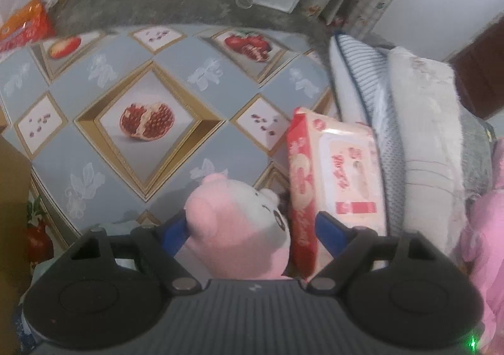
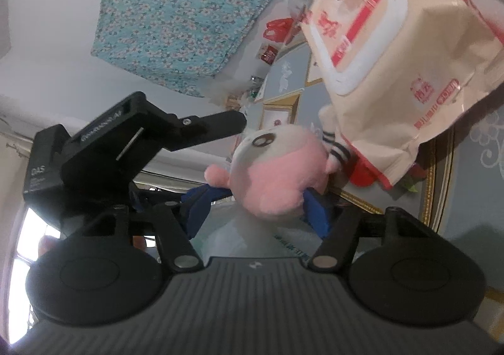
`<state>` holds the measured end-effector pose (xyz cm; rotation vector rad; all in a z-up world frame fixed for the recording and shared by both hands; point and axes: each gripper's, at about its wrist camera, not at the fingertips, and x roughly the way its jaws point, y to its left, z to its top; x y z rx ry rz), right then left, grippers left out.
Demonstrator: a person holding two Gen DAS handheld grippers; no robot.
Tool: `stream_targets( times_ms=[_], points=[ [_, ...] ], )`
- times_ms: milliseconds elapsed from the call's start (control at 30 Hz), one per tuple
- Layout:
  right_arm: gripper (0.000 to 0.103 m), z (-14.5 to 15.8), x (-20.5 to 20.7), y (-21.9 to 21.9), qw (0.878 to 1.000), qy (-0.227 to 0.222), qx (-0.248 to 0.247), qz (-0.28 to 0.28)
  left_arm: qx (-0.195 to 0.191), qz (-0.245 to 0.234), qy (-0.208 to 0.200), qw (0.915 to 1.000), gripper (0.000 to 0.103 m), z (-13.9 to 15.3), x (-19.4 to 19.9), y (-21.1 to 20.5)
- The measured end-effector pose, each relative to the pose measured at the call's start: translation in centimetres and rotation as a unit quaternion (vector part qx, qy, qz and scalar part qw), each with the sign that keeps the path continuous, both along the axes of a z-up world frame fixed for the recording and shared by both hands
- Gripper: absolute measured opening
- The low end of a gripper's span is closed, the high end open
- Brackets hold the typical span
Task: Organize soft objects
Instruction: 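Close the left gripper on the pink plush toy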
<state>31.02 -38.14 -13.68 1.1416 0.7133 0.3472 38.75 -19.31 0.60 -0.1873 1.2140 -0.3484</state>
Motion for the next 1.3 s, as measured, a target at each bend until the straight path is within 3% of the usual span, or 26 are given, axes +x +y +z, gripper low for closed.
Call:
stream_targets(
  times_ms=[167, 500, 600, 667, 800, 967, 1133, 1300],
  points=[
    [0.065, 2.3, -1.1, -0.3, 0.999, -0.031, -0.01, -0.004, 0.002, -0.017, -0.027, 0.9995, 0.086, 2.5, -2.1, -0.1],
    [0.064, 7.8, -6.7, -0.8, 0.994, -0.104, -0.03, -0.001, -0.055, -0.046, -0.074, 0.9947, 0.084, 8.5, -8.3, 1.6],
    [0.061, 8.7, -9.8, -0.6, 0.991, -0.133, 0.01, 0.016, -0.098, -0.079, -0.052, 0.9907, 0.08, 9.3, -11.3, 2.0],
    [0.061, 9.1, -12.2, -0.2, 0.989, -0.145, 0.016, 0.019, -0.104, -0.097, -0.069, 0.9874, 0.081, 9.8, -14.0, 2.3],
    [0.062, 9.0, -17.8, 0.5, 0.987, -0.16, 0.023, 0.025, -0.115, -0.112, -0.071, 0.9846, 0.081, 9.4, -18.0, 3.5],
    [0.065, 7.6, -23.7, -0.5, 0.99, -0.142, 0.018, 0.01, -0.117, -0.097, -0.07, 0.9859, 0.082, 8.3, -20.5, 5.6],
    [0.073, 6.7, -25.7, -3.8, 0.991, -0.123, 0.003, -0.056, -0.115, -0.077, -0.062, 0.9885, 0.082, 6.5, -20.4, 6.6],
    [0.078, 6.0, -24.3, -6.5, 0.987, -0.106, -0.022, -0.115, -0.081, -0.077, -0.071, 0.9911, 0.082, 4.8, -19.2, 4.3]
  ],
)
